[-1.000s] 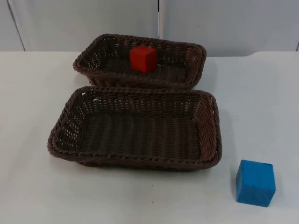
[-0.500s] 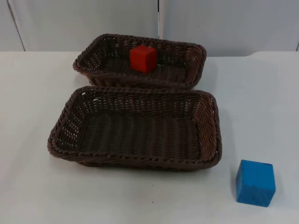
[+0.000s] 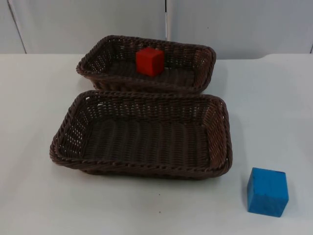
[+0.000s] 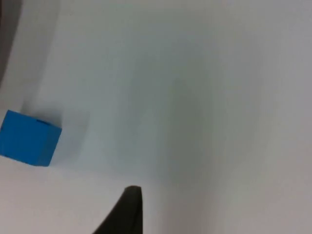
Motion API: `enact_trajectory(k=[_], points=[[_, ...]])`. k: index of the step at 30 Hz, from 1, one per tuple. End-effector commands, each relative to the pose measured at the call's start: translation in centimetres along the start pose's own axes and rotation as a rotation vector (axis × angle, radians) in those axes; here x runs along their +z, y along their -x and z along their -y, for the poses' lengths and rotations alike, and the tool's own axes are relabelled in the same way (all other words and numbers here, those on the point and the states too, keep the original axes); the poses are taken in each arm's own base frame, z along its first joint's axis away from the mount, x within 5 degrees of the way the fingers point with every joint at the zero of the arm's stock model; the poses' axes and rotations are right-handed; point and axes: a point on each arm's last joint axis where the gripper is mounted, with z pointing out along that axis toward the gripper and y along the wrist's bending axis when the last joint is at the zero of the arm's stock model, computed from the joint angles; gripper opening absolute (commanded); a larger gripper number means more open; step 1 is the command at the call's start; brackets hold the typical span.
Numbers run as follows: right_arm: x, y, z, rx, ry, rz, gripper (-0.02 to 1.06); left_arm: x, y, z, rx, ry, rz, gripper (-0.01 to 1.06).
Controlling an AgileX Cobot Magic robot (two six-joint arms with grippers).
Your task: Pick up one cube with the left hand and place it into the upper basket. Pick up one cube with the right hand and place it into the lower basket.
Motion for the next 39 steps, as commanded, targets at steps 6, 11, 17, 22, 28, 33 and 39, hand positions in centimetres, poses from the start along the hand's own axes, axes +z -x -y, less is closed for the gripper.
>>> enact_trajectory(k=[6,11,17,22,28,33,39], points=[[3.4,1.7,-0.6,-0.042,0.11,-0.054,1.01,-0.1,-0.2,0.1,-0.009,-0.004,-0.002,0.72],[5.8,2.2,-2.1,-0.144,0.169,-0.123,0.96,-0.1,-0.2,0.1,-0.012,-0.006,-0.001,0.72],[8.6,2.5,-5.9,-0.319,0.248,-0.185,0.96,-0.1,-0.2,0.1,-0.012,-0.006,-0.001,0.72],[10.5,2.3,-9.1,-0.507,0.308,-0.203,0.96,-0.1,-0.2,0.1,-0.012,-0.006,-0.001,0.72],[13.0,1.4,-13.1,-0.763,0.378,-0.224,0.96,-0.1,-0.2,0.1,-0.019,-0.009,-0.001,0.72],[15.0,0.6,-14.4,-0.906,0.414,-0.253,0.96,-0.1,-0.1,0.1,-0.02,-0.01,-0.001,0.72],[17.4,0.4,-14.8,-0.962,0.409,-0.244,0.96,-0.1,-0.1,0.1,-0.02,-0.01,-0.001,0.72]])
